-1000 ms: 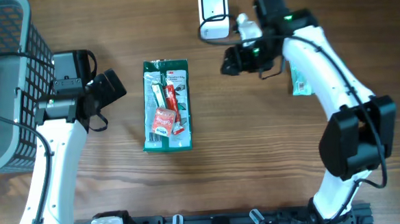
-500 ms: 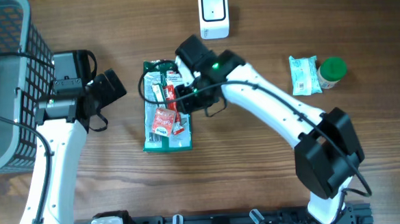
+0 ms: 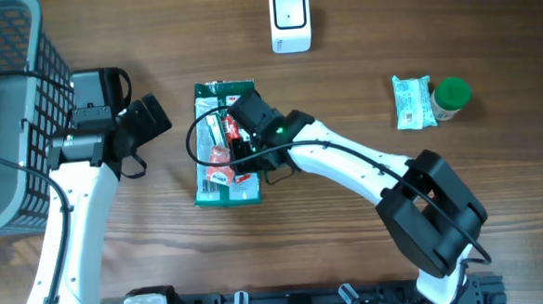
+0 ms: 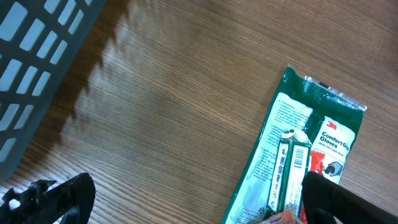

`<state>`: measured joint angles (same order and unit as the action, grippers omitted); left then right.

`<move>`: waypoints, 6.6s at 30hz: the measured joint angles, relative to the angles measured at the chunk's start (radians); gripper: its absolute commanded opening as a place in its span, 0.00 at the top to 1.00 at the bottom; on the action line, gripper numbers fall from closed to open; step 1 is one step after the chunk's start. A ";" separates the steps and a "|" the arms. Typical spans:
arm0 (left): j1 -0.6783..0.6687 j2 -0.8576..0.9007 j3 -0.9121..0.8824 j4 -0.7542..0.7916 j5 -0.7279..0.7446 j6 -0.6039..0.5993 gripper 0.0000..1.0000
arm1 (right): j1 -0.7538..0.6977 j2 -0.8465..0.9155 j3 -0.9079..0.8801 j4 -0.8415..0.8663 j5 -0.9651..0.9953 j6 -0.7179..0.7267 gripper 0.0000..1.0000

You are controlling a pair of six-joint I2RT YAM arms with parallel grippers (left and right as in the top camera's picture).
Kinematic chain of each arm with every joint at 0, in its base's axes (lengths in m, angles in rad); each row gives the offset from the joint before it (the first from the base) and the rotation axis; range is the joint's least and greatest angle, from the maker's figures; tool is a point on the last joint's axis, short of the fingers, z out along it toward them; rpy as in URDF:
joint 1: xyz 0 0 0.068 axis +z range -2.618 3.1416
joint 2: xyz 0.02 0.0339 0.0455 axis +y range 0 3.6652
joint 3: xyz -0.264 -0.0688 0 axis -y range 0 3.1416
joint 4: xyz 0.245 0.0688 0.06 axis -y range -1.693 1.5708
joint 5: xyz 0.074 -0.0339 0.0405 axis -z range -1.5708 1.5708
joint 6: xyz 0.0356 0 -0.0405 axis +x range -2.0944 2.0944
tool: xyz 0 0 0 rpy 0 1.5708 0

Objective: Scan the item barcode

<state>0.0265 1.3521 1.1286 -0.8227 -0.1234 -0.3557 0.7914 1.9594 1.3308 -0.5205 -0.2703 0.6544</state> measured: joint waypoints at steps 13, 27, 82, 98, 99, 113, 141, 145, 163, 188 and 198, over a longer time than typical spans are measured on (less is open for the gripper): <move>0.000 0.000 0.000 0.000 0.000 0.000 0.00 | 0.061 0.000 -0.021 0.073 0.104 0.087 0.60; 0.000 0.000 0.000 0.000 0.000 0.000 0.00 | 0.077 0.035 -0.021 0.141 0.145 0.104 0.96; 0.000 0.000 0.000 0.000 0.000 0.000 0.00 | -0.337 -0.012 -0.169 -0.019 -0.156 -0.480 0.64; 0.000 0.000 0.000 0.000 0.000 0.000 0.00 | -0.375 -0.007 -0.169 -0.009 -0.207 -0.457 0.61; 0.000 0.000 0.000 0.000 0.000 0.000 0.00 | -0.378 -0.007 -0.169 -0.009 -0.206 -0.453 0.62; 0.000 0.000 0.000 0.000 0.000 0.000 0.00 | -0.380 -0.007 -0.169 0.010 -0.204 -0.420 0.61; 0.000 0.000 0.000 0.000 0.000 0.000 0.00 | -0.485 -0.074 -0.166 -0.089 -0.653 -0.570 0.96; 0.000 0.000 0.000 0.000 0.000 0.000 0.00 | -0.655 -0.188 -0.154 -0.234 -0.926 -0.688 0.96; 0.000 0.000 0.000 0.000 0.000 0.000 0.00 | -0.719 -0.388 -0.146 -0.407 -1.289 -0.861 0.96; 0.000 0.000 0.000 0.000 0.000 0.000 0.00 | -0.693 -0.592 -0.158 -0.207 -0.591 -0.552 0.96; 0.000 0.000 0.000 0.000 0.000 0.000 0.00 | -0.681 -0.430 0.162 -0.409 -0.067 -0.516 0.96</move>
<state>0.0265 1.3521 1.1286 -0.8230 -0.1230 -0.3557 0.1108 1.5291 1.4925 -0.9298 -0.3370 0.1387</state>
